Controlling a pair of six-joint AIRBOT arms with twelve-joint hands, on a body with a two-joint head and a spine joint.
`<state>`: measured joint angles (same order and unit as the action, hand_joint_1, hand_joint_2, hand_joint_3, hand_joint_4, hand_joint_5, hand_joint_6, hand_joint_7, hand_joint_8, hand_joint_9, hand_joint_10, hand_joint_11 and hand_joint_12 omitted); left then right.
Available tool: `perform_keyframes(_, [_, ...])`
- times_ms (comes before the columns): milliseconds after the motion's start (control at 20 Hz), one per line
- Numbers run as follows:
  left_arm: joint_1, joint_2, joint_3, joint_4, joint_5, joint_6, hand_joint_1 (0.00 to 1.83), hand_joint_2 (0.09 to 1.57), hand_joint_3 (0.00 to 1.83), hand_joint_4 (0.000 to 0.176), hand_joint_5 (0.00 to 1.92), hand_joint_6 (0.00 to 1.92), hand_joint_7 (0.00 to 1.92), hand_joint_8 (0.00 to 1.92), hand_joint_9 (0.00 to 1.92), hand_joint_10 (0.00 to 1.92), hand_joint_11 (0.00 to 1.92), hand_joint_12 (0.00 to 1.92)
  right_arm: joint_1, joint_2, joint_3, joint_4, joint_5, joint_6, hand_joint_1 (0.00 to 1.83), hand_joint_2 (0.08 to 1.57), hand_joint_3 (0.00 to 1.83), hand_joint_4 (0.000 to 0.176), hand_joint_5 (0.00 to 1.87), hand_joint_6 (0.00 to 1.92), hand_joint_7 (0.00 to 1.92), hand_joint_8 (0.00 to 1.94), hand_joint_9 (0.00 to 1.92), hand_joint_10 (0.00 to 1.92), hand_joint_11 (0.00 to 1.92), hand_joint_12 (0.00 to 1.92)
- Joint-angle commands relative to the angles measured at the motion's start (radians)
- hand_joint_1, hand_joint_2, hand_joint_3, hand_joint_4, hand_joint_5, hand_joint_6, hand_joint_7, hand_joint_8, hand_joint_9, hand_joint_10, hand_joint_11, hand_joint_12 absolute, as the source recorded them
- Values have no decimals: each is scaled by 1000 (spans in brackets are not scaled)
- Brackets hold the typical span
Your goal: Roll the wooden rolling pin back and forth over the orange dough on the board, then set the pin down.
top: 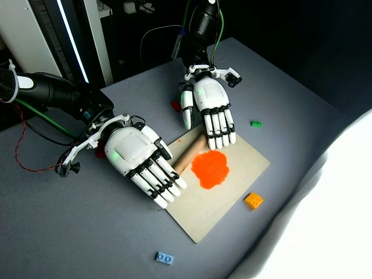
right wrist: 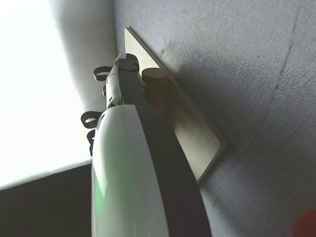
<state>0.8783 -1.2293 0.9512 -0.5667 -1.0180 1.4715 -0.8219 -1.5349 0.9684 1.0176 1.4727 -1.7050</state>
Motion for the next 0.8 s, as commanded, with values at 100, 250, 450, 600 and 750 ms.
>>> perform_keyframes(100, [-10, 10, -1, 47, -92, -1, 0, 1571, 65, 0, 220, 2, 238, 0, 184, 3, 0, 350, -7, 10, -7, -37, 58, -8, 0, 1571, 102, 0, 201, 8, 242, 5, 173, 9, 0, 262])
perform_keyframes(250, [-14, 12, -2, 47, -91, -1, 0, 1571, 69, 0, 228, 3, 247, 2, 192, 3, 0, 378, -7, 13, -12, -37, 59, -11, 0, 1571, 99, 0, 208, 8, 256, 5, 185, 9, 0, 312])
perform_keyframes(450, [-23, 14, -1, 47, -89, -2, 0, 1571, 70, 0, 233, 10, 247, 8, 186, 8, 0, 319, -6, 16, -16, -37, 61, -12, 0, 1571, 107, 0, 239, 18, 279, 10, 197, 12, 0, 384])
perform_keyframes(600, [-36, 15, 1, 47, -85, -2, 0, 1571, 71, 0, 210, 4, 216, 2, 145, 3, 0, 243, -5, 19, -20, -37, 62, -12, 0, 1571, 100, 0, 230, 9, 272, 1, 193, 7, 0, 260])
perform_keyframes(750, [-51, 16, 4, 47, -77, -2, 0, 1571, 82, 0, 203, 0, 219, 1, 156, 3, 0, 249, -3, 23, -23, -37, 65, -13, 0, 1571, 79, 0, 227, 7, 261, 2, 178, 0, 0, 275])
